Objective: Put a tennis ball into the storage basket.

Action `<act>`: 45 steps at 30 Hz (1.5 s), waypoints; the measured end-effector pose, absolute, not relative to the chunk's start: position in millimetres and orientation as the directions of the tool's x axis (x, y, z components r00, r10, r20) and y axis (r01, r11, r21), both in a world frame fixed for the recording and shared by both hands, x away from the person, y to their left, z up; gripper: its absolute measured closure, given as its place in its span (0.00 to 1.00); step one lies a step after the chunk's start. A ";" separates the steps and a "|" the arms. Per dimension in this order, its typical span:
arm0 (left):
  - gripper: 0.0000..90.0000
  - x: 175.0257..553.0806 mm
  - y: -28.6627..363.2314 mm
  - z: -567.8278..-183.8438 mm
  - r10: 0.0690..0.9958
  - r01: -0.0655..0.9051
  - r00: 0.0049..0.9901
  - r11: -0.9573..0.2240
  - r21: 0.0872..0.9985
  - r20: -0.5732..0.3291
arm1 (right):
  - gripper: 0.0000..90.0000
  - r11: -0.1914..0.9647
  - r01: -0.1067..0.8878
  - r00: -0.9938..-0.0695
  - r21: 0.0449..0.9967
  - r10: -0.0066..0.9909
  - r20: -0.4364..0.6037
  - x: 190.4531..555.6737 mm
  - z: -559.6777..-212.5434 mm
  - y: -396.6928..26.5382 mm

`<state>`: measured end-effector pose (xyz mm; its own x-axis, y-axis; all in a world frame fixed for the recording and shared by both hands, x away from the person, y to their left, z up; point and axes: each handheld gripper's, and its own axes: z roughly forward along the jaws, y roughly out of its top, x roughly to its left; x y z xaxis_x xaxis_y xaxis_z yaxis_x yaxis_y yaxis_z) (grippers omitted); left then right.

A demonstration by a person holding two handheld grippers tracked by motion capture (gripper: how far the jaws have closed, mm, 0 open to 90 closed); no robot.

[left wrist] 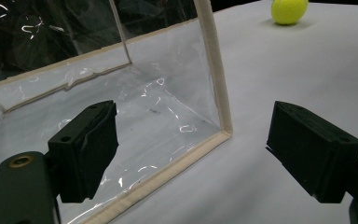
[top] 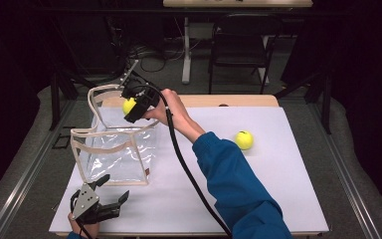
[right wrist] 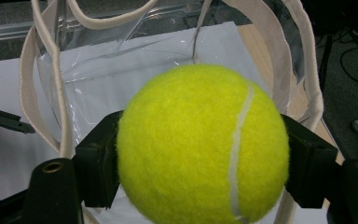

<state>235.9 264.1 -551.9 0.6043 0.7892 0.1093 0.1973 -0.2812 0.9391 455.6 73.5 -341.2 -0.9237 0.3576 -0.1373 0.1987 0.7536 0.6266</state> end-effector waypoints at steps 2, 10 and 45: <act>0.18 236.1 264.1 -552.0 0.790 0.198 0.604 -0.281 0.939 0.109 | 0.29 0.756 0.200 -0.925 0.624 0.356 -0.134 456.0 -342.8 75.3; 0.18 235.8 263.9 -552.0 0.788 0.196 0.607 -0.280 0.940 0.108 | 0.28 0.759 0.201 -0.929 0.620 0.349 -0.125 456.2 -349.0 78.8; 0.18 235.1 263.0 -552.0 0.784 0.193 0.610 -0.288 0.938 0.115 | 0.02 0.659 0.251 -0.898 0.709 0.431 -0.083 457.1 -341.2 41.6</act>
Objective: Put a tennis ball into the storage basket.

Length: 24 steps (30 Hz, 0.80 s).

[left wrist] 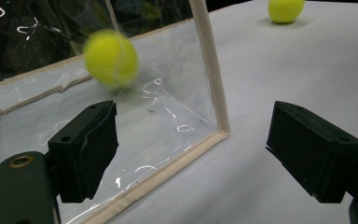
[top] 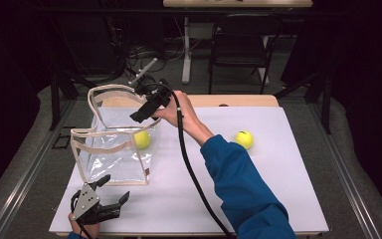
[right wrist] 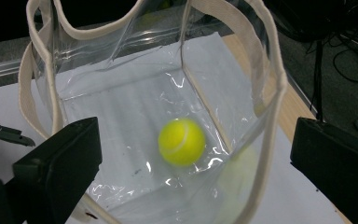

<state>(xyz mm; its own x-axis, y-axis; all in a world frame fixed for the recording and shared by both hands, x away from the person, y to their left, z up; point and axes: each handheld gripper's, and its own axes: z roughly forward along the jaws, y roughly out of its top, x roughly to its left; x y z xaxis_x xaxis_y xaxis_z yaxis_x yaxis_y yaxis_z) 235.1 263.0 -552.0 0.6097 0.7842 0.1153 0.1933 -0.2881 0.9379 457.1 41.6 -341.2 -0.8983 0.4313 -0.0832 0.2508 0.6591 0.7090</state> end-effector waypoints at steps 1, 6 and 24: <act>0.18 235.1 263.0 -552.0 0.784 0.192 0.610 -0.288 0.938 0.116 | 0.01 0.656 0.251 -0.897 0.712 0.434 -0.084 456.3 -339.7 36.4; 0.18 234.9 262.6 -551.7 0.776 0.187 0.618 -0.297 0.936 0.123 | 0.00 0.631 0.255 -0.894 0.733 0.442 -0.070 452.8 -334.1 15.3; 0.18 234.3 262.0 -551.6 0.777 0.183 0.616 -0.299 0.937 0.128 | 0.00 0.620 0.293 -0.875 0.728 0.481 -0.057 438.1 -350.1 -43.9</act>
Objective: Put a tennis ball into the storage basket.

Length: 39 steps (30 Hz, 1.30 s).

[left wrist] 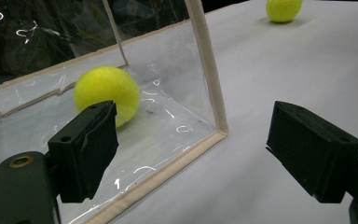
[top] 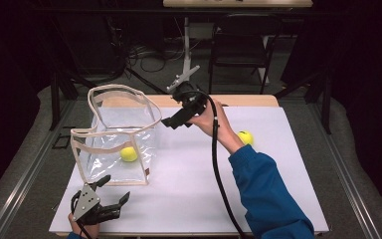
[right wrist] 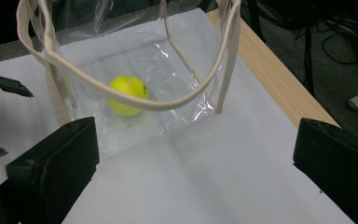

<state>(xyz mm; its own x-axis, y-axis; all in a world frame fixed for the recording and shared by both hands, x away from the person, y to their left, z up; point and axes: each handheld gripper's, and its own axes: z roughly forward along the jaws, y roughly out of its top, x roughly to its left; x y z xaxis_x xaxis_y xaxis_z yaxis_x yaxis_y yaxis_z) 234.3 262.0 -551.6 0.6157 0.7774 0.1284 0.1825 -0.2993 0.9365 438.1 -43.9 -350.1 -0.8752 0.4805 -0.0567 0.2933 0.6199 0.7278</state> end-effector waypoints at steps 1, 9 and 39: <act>0.18 234.3 261.9 -551.6 0.776 0.183 0.617 -0.302 0.936 0.130 | 0.00 0.621 0.297 -0.875 0.725 0.481 -0.054 436.5 -352.1 -45.7; 0.18 234.2 262.1 -551.8 0.778 0.183 0.615 -0.302 0.936 0.131 | 0.00 0.647 0.304 -0.878 0.699 0.475 -0.058 428.8 -370.9 -62.2; 0.18 234.3 260.9 -552.2 0.777 0.183 0.615 -0.307 0.934 0.135 | 0.00 0.666 0.359 -0.866 0.654 0.499 -0.034 402.7 -429.1 -117.4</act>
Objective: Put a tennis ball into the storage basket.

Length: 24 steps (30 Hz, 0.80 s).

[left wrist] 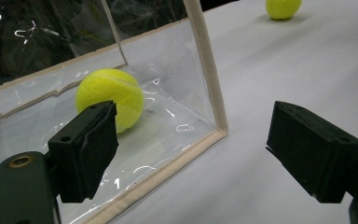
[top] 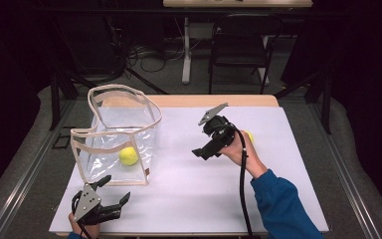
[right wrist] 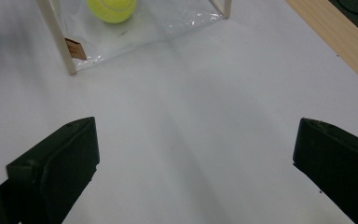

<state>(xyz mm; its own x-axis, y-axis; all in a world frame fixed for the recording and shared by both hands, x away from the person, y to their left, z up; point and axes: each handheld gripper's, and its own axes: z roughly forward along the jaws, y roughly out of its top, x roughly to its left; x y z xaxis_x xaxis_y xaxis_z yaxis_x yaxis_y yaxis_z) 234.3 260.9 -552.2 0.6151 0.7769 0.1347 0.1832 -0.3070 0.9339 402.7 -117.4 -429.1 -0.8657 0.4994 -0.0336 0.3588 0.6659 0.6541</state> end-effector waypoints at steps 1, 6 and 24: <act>0.18 234.3 260.9 -552.3 0.777 0.184 0.615 -0.307 0.934 0.135 | 0.00 0.664 0.359 -0.864 0.656 0.502 -0.035 402.3 -430.0 -119.2; 0.18 233.6 260.2 -551.7 0.776 0.179 0.615 -0.311 0.933 0.141 | 0.00 0.655 0.371 -0.858 0.658 0.513 -0.027 398.4 -436.3 -126.6; 0.18 234.2 260.4 -552.2 0.775 0.182 0.616 -0.317 0.931 0.144 | 0.00 0.655 0.404 -0.839 0.639 0.544 -0.027 378.9 -467.9 -161.0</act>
<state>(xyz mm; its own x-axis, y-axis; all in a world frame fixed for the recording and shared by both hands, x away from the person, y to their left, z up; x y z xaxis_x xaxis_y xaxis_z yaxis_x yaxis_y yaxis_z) 234.2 260.4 -552.2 0.6160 0.7745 0.1435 0.1819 -0.3171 0.9308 378.9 -161.0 -467.9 -0.8390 0.5435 -0.0266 0.4038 0.6545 0.6392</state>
